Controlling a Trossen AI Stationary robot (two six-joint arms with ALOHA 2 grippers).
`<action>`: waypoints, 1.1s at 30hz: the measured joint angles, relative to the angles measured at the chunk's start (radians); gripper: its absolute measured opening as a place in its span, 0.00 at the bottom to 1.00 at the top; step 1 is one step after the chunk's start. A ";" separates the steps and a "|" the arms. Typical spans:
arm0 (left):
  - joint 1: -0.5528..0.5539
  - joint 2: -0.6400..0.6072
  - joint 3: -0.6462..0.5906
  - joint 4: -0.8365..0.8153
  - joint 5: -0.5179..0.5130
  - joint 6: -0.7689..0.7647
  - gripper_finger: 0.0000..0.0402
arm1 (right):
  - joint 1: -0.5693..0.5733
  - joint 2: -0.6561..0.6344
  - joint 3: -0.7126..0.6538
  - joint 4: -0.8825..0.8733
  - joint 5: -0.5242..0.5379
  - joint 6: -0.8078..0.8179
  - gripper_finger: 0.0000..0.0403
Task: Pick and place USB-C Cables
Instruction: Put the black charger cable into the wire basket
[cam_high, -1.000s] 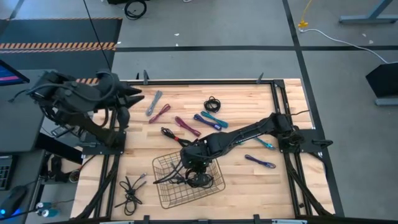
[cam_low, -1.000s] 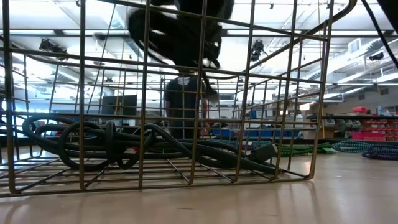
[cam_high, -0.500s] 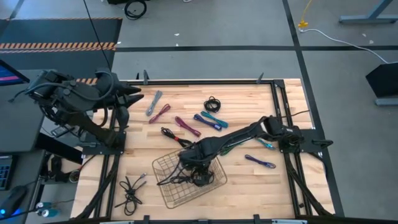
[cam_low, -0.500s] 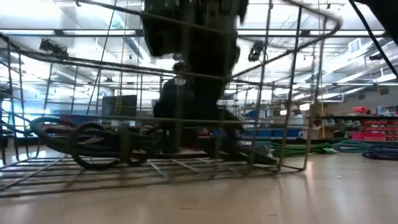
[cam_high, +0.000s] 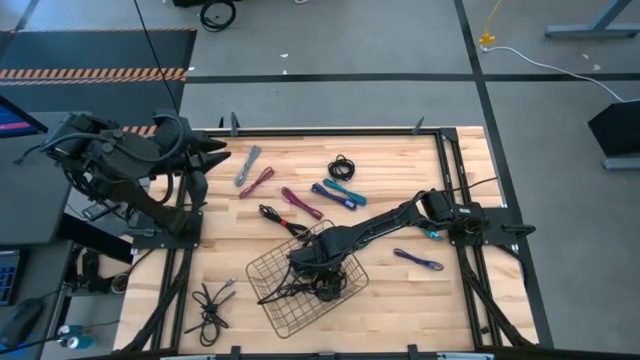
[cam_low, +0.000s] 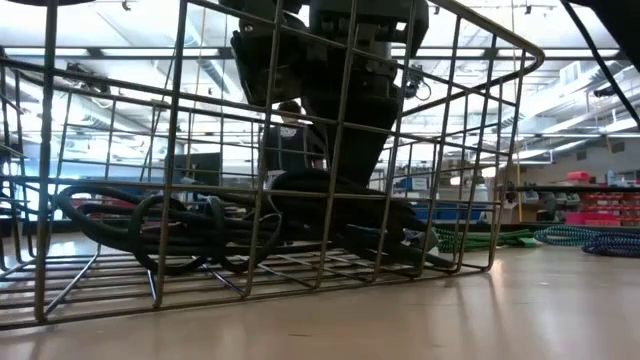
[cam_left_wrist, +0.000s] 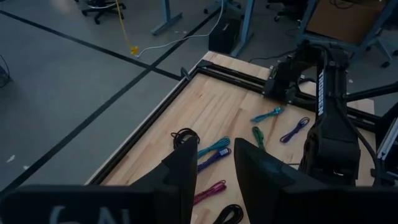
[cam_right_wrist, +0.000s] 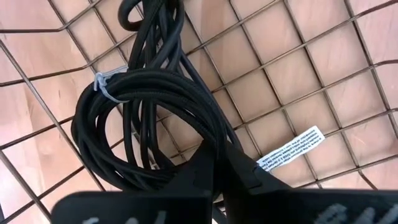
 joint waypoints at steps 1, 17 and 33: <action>0.000 0.000 0.000 0.000 0.000 0.000 0.28 | 0.000 0.000 0.000 0.000 0.000 -0.001 0.03; 0.000 0.000 0.000 0.000 0.000 -0.007 0.28 | 0.017 -0.005 0.208 -0.102 -0.005 -0.025 0.36; 0.000 0.001 0.000 -0.001 0.001 0.000 0.28 | -0.138 -0.171 0.377 -0.452 0.395 -0.070 0.36</action>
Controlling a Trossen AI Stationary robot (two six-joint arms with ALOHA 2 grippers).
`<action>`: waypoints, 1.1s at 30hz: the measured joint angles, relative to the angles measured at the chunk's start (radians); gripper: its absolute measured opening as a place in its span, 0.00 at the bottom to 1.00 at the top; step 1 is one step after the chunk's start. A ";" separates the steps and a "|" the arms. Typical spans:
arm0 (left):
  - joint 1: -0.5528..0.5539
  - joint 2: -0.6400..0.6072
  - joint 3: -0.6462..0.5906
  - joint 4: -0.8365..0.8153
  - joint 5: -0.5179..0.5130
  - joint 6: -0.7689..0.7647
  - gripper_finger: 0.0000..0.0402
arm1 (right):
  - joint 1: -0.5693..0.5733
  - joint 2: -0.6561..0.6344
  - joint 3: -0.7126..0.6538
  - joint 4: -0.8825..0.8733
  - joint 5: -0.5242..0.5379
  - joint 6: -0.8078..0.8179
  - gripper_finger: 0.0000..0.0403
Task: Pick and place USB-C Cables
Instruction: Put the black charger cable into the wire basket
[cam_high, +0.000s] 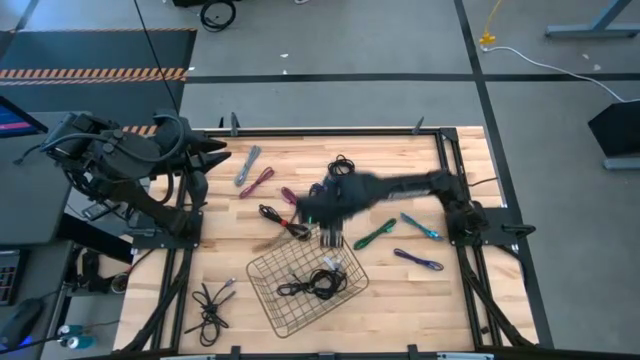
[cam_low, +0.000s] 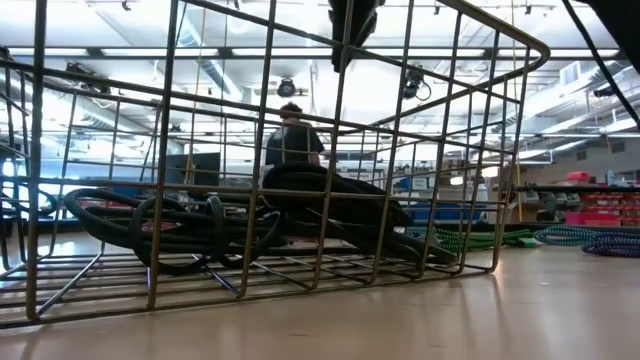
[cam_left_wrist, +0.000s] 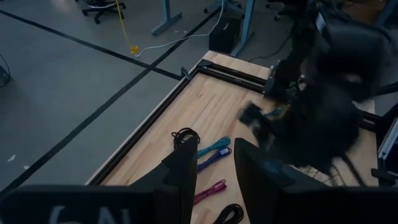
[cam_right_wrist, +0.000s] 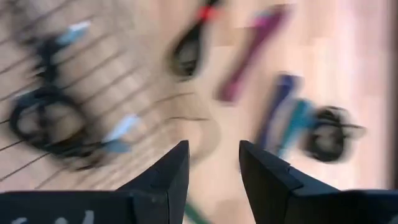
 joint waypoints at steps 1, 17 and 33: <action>0.000 0.000 0.000 0.000 0.000 0.000 0.28 | -0.026 -0.015 0.000 -0.004 0.014 -0.010 0.36; 0.001 0.013 0.000 0.000 -0.004 -0.077 0.28 | -0.567 -0.077 -0.001 0.051 -0.131 -0.313 0.36; 0.008 0.041 0.000 0.001 -0.036 -0.087 0.28 | -0.774 -0.074 -0.329 0.155 -0.394 -0.319 0.43</action>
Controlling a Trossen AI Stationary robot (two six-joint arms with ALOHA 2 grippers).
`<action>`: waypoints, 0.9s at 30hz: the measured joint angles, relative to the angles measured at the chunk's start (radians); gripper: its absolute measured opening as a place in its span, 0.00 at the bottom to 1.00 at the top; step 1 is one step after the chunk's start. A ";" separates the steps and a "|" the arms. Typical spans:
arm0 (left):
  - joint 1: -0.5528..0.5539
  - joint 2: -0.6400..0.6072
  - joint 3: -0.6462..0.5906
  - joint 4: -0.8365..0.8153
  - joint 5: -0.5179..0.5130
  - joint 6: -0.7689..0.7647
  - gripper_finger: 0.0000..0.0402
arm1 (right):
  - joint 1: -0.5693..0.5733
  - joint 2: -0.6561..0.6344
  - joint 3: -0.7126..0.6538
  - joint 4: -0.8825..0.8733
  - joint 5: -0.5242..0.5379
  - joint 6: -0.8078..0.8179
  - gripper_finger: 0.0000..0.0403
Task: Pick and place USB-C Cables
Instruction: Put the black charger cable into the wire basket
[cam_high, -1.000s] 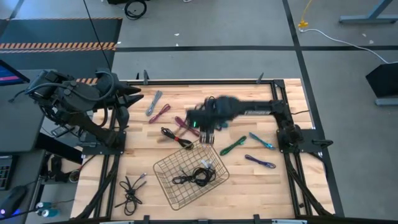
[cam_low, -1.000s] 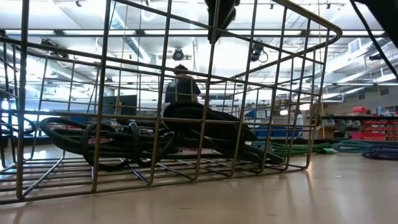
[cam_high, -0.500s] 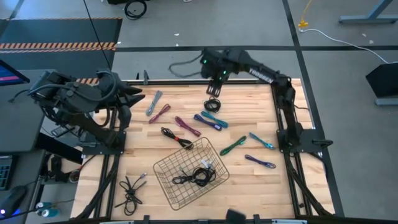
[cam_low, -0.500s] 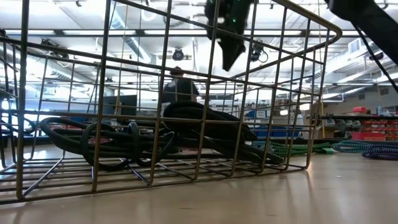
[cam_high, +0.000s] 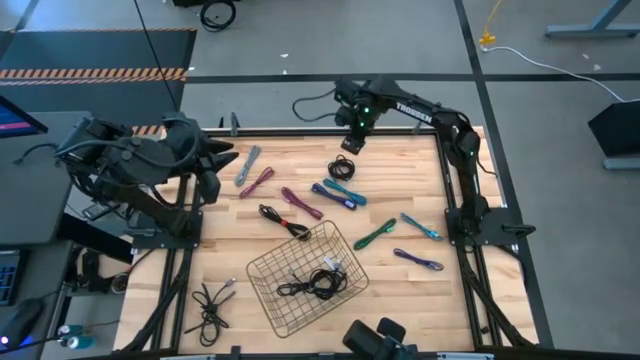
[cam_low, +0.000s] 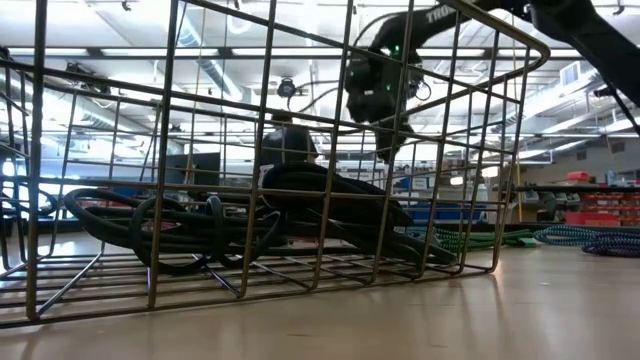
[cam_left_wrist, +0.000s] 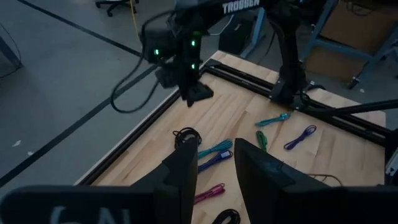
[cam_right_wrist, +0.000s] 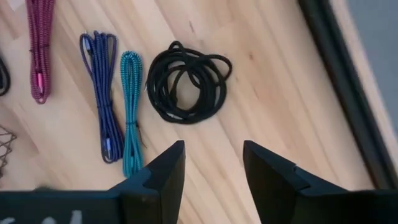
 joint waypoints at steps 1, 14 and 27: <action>0.000 0.000 0.000 0.000 0.000 0.000 0.28 | 0.000 0.000 -0.027 0.008 0.000 0.000 0.45; 0.000 0.000 0.000 0.000 0.000 -0.022 0.28 | -0.001 0.000 -0.254 0.236 -0.100 0.061 0.58; 0.000 -0.001 0.000 0.000 0.000 -0.027 0.28 | 0.000 -0.001 -0.369 0.353 -0.129 0.119 0.58</action>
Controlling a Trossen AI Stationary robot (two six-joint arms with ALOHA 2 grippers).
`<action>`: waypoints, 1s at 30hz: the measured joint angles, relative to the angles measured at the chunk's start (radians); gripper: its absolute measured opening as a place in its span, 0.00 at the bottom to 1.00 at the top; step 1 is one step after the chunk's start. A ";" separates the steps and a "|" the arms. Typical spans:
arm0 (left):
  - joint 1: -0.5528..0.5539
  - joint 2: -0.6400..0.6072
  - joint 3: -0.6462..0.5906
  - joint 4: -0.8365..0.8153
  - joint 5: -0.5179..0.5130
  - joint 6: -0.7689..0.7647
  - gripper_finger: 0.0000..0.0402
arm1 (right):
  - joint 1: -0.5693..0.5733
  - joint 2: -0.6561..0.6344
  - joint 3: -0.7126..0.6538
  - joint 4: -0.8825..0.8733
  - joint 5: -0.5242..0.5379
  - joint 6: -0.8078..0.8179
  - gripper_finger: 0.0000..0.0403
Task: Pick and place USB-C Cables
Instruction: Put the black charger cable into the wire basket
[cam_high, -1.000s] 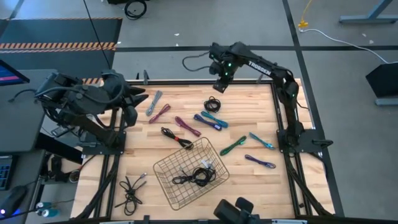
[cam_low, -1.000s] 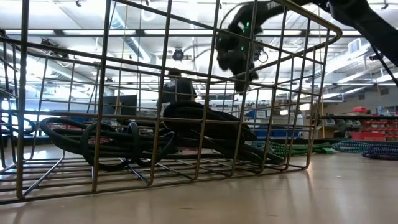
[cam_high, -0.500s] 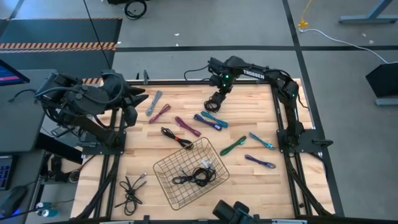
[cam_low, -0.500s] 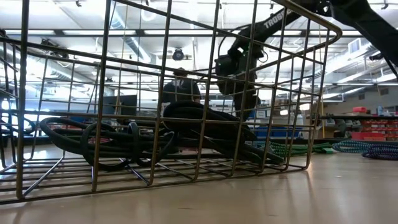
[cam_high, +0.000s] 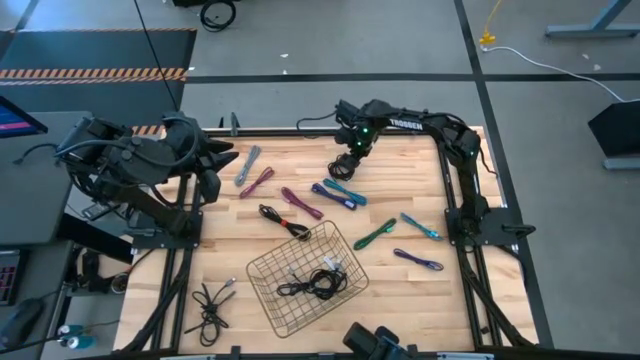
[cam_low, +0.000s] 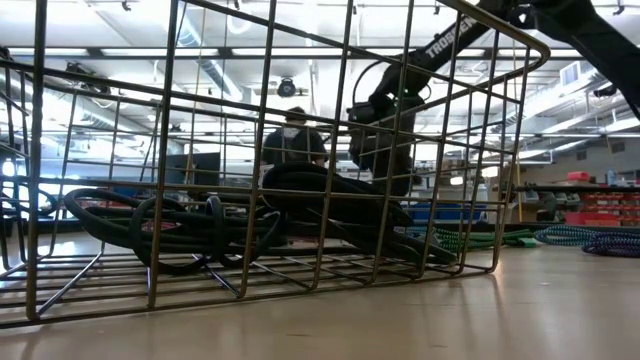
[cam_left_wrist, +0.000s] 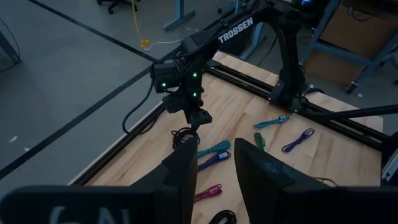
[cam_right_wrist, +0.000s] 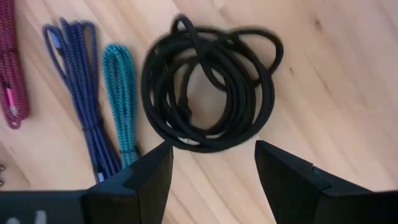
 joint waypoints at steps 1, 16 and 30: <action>0.000 0.000 0.000 0.000 0.000 0.000 0.28 | 0.000 0.000 -0.009 0.016 0.000 0.003 0.58; 0.000 0.000 0.000 0.000 0.000 0.002 0.28 | 0.001 0.000 -0.140 0.206 -0.062 0.085 0.58; 0.000 0.000 0.000 0.000 0.000 0.000 0.28 | 0.011 0.000 -0.096 0.201 -0.081 0.097 0.58</action>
